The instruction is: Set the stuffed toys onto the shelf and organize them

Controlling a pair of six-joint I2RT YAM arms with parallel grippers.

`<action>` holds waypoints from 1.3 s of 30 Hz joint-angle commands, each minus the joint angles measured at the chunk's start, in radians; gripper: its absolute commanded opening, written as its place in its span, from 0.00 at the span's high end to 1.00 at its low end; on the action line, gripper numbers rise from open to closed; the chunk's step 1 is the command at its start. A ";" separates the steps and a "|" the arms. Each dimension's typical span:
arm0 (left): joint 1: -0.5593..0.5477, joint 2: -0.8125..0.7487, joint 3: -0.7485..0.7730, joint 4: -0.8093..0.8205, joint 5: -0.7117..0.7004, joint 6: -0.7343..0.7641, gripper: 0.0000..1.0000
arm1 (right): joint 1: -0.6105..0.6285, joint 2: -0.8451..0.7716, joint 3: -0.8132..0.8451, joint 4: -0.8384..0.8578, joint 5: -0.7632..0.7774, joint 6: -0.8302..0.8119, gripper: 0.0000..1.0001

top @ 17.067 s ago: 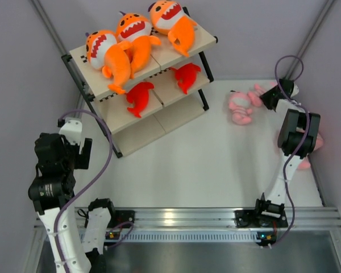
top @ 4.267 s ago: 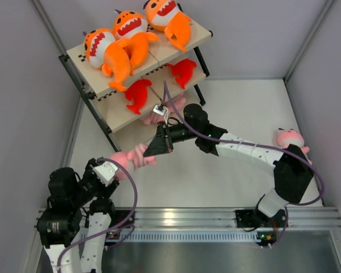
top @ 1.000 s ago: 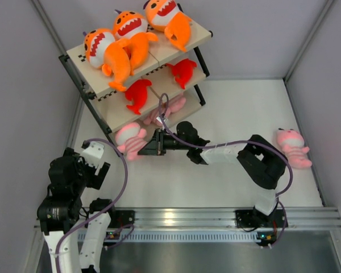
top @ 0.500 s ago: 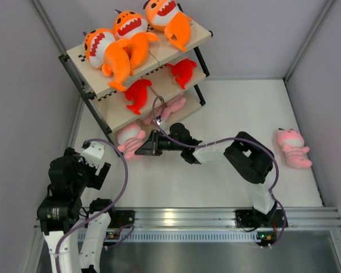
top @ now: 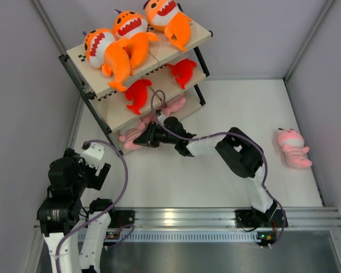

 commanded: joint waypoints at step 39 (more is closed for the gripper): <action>-0.001 -0.027 -0.063 0.050 -0.026 0.029 0.01 | -0.018 -0.065 -0.076 0.108 0.410 0.011 0.39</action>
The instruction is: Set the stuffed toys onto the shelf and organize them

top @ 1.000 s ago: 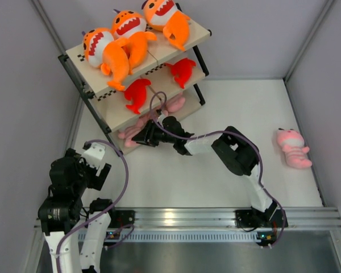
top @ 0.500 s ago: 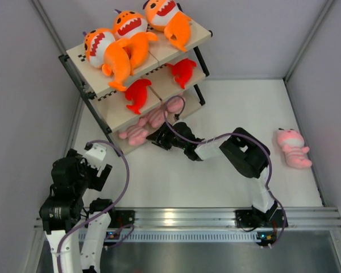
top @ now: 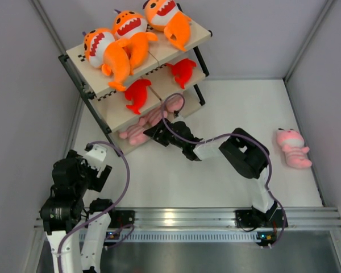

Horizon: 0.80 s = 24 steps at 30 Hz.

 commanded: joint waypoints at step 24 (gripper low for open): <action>0.001 -0.006 0.000 0.048 -0.012 0.012 0.01 | 0.052 0.089 0.221 -0.149 0.179 0.056 0.55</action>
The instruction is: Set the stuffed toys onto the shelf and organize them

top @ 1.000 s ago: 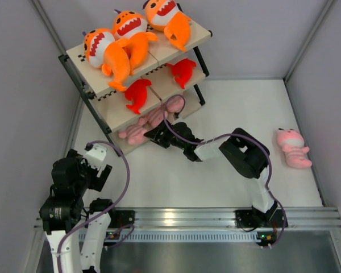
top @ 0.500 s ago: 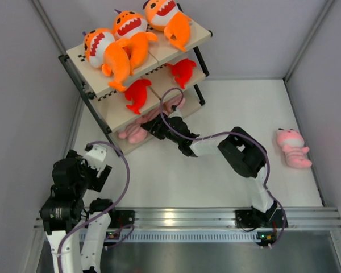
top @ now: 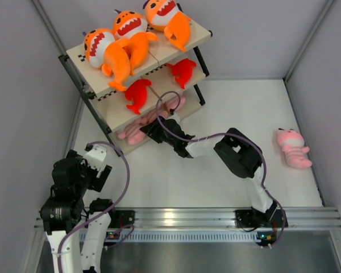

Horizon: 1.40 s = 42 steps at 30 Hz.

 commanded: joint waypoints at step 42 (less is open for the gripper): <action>-0.001 -0.035 -0.004 0.046 -0.048 0.035 0.02 | -0.135 -0.067 -0.018 0.037 0.183 0.016 0.57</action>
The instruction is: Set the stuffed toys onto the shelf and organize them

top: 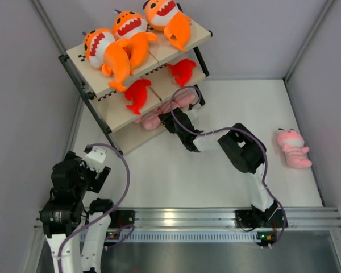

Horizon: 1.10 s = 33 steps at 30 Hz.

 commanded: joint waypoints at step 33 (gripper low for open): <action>-0.005 -0.056 -0.007 0.042 0.046 0.001 0.01 | -1.393 -1.322 -0.766 -0.788 -0.203 -0.481 0.26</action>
